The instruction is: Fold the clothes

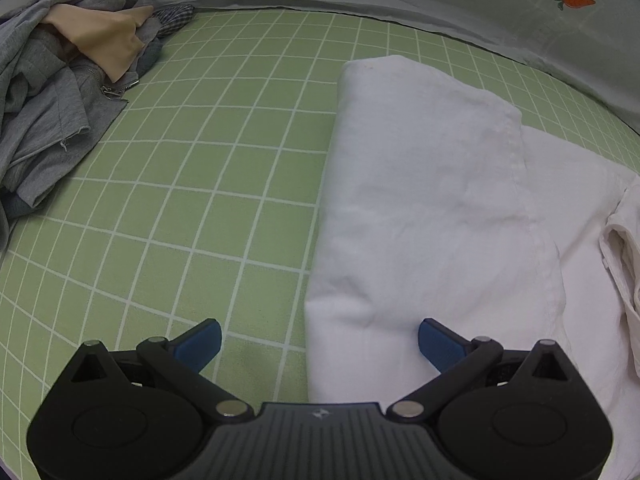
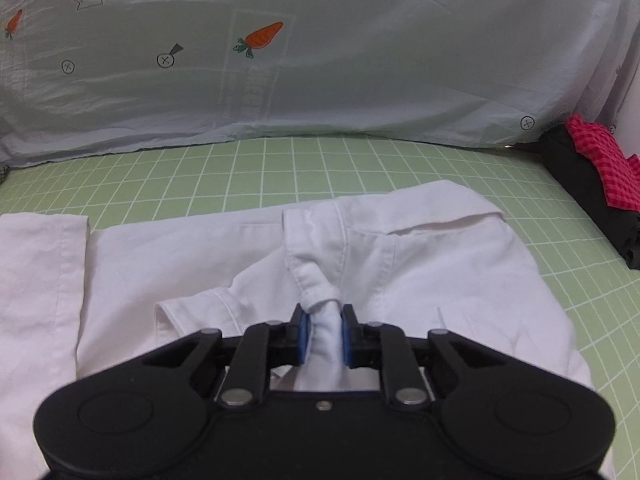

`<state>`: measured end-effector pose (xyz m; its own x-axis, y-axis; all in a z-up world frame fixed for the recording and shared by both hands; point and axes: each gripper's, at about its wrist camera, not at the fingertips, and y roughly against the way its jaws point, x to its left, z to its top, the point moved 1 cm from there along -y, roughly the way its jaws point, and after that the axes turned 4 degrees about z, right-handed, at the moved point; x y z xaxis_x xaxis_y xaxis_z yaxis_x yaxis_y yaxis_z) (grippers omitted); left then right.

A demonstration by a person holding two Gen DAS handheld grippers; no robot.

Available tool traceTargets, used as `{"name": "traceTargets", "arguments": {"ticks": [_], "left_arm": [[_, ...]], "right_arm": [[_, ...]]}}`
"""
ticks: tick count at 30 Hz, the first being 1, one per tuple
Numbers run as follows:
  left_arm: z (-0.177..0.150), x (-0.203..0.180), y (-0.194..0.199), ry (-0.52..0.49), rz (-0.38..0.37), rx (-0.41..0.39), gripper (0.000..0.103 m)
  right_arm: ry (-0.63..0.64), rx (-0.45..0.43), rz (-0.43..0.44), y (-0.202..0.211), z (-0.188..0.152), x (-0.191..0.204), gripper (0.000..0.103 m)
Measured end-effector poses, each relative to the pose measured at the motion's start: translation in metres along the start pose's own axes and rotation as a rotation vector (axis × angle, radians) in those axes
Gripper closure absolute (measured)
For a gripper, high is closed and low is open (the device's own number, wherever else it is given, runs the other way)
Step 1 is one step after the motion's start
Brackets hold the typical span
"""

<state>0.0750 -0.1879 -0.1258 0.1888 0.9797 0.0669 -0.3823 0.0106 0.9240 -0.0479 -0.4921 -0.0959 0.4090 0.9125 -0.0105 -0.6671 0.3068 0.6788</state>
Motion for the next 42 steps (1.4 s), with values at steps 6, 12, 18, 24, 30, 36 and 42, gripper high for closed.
{"name": "traceTargets", "arguments": {"ticks": [6, 12, 18, 24, 30, 36, 42], "left_arm": [[-0.005, -0.004, 0.000, -0.018, -0.015, 0.004, 0.000], [-0.007, -0.007, -0.001, -0.036, -0.028, 0.008, 0.000], [-0.009, -0.007, -0.004, -0.031, -0.044, 0.016, 0.000], [-0.009, -0.006, -0.005, -0.021, -0.055, 0.023, 0.000], [-0.007, -0.007, -0.007, -0.014, -0.066, 0.032, 0.000], [-0.008, -0.003, -0.009, 0.012, -0.085, 0.046, 0.000], [-0.010, 0.002, -0.007, 0.013, -0.121, 0.045, 0.003]], "right_arm": [[0.107, 0.008, 0.080, 0.018, -0.006, 0.028, 0.088], [0.163, 0.124, 0.137, 0.001, -0.024, 0.047, 0.084], [0.130, 0.097, 0.197, 0.018, -0.013, 0.048, 0.055], [0.038, -0.044, 0.098, 0.039, 0.005, 0.027, 0.014], [0.031, 0.161, 0.013, 0.005, -0.012, 0.017, 0.011], [0.088, 0.153, -0.025, 0.012, -0.020, 0.021, 0.006], [0.002, 0.158, -0.069, 0.043, -0.020, 0.003, 0.005]]}}
